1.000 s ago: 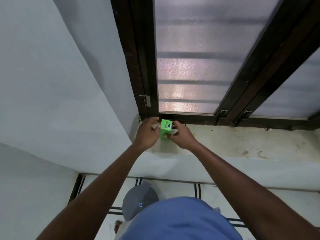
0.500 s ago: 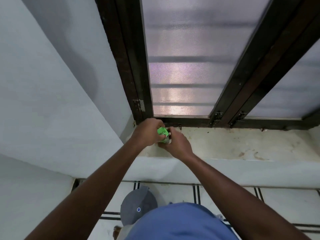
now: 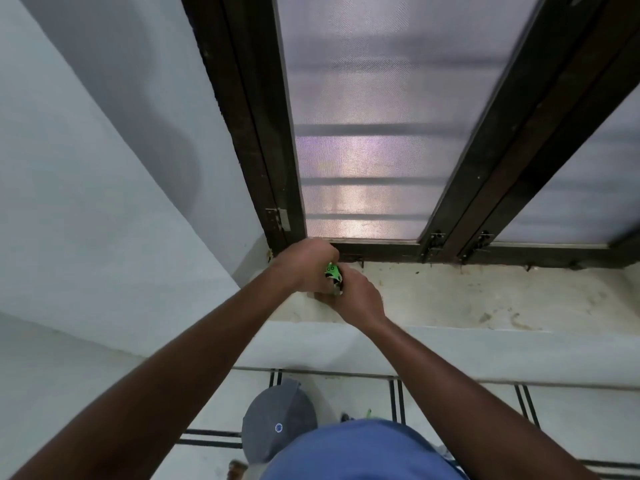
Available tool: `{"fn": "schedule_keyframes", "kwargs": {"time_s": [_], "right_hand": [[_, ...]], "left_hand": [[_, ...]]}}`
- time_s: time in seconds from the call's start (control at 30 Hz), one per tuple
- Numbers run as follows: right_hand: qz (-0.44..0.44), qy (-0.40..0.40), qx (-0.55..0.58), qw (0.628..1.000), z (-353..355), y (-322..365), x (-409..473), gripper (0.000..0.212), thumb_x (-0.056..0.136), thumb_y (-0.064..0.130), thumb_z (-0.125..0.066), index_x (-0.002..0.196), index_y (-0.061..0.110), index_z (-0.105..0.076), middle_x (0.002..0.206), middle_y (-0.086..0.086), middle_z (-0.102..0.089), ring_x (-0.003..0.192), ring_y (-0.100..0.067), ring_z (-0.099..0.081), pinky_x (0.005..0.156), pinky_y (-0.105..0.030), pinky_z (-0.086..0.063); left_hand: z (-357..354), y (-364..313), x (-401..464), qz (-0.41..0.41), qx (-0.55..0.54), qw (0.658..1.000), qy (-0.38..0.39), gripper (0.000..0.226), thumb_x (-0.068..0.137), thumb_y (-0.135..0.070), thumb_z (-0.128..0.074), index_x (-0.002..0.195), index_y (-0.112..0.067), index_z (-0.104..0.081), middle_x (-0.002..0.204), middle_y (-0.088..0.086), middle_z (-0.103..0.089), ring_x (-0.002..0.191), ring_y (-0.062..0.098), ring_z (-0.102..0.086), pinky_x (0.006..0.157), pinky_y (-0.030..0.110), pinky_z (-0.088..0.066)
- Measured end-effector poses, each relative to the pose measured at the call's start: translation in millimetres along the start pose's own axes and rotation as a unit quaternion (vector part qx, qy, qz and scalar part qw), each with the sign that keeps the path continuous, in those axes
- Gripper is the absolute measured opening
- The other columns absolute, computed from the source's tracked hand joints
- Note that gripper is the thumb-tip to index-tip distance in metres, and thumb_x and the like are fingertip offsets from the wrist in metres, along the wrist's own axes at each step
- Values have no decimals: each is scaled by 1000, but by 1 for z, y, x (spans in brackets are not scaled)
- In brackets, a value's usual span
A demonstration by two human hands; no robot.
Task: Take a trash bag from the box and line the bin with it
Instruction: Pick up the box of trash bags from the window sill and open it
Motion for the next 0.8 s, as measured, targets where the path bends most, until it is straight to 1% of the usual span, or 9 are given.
{"fn": "schedule_keyframes", "kwargs": {"time_s": [0.1, 0.23, 0.3, 0.37, 0.47, 0.53, 0.57, 0.67, 0.8], "right_hand": [[-9, 0, -5, 1000, 3, 2, 0, 64, 77, 82, -78, 122, 39, -62, 110, 15, -73, 94, -14, -71, 78, -44, -63], [-18, 2, -9, 1000, 5, 3, 1, 71, 78, 84, -78, 127, 37, -61, 115, 14, -72, 96, -14, -70, 78, -42, -63], [-21, 2, -20, 1000, 7, 5, 0, 74, 75, 92, -72, 126, 40, -61, 111, 16, -72, 93, -11, -70, 79, -42, -63], [-27, 2, -29, 999, 10, 6, -2, 76, 74, 98, -63, 125, 42, -61, 106, 18, -70, 90, -7, -68, 78, -40, -63], [-32, -15, -11, 999, 14, 7, -3, 83, 78, 98, -58, 131, 34, -63, 118, 12, -62, 102, -10, -65, 86, -42, -62], [-29, -17, 31, 999, 16, 6, -3, 84, 84, 90, -62, 140, 28, -62, 127, 7, -58, 111, -10, -62, 94, -39, -58], [-29, -18, 47, 998, 17, 7, -2, 81, 87, 84, -64, 142, 26, -62, 129, 7, -58, 111, -10, -62, 95, -38, -57], [-27, -36, 71, 996, 18, 8, -1, 62, 93, 70, -68, 137, 26, -67, 122, 7, -60, 99, -14, -69, 90, -43, -61], [-35, -62, 112, 991, 23, 11, 0, 48, 98, 55, -71, 134, 24, -72, 113, 12, -70, 90, -10, -73, 84, -41, -64]], "left_hand": [[3, 12, 1, 13, -81, 996, -22, 30, 85, -32, -81, 111, -20, -75, 92, -8, -69, 79, 13, -65, 58, 24, -43], [3, 28, 0, 34, -144, 984, -104, 29, 98, -33, -75, 124, -21, -74, 116, 0, -77, 94, 18, -70, 77, 34, -59], [-1, 33, -1, 67, -149, 974, -157, 15, 101, -33, -72, 109, -23, -65, 103, 1, -74, 85, 21, -67, 70, 36, -55], [-11, 40, 0, 119, -224, 950, -184, 25, 98, -33, -78, 96, -24, -55, 85, 2, -71, 73, 23, -70, 62, 38, -55], [-27, 49, 3, 176, -373, 896, -166, 26, 95, -31, -82, 87, -24, -58, 83, 3, -76, 69, 24, -79, 62, 42, -67], [-35, 49, 6, 169, -408, 886, -142, 9, 101, -22, -75, 97, -20, -67, 96, 4, -77, 80, 27, -79, 66, 43, -69], [-39, 49, 8, 162, -422, 883, -126, 2, 104, -19, -70, 105, -18, -70, 104, 4, -76, 83, 26, -77, 66, 38, -68], [-48, 48, 11, 156, -438, 883, -69, 20, 111, -17, -58, 124, -17, -74, 116, 6, -73, 88, 19, -73, 63, 28, -63], [-54, 49, 10, 181, -461, 869, -19, 35, 113, -14, -44, 131, -18, -74, 116, 10, -71, 96, 27, -73, 76, 42, -68]]}}
Point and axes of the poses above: each hand's wrist, its own x-axis towards the middle knuckle, its own z-axis out of the back of the hand, y = z × x, the point moved 3 cm from there along x, towards the middle knuckle
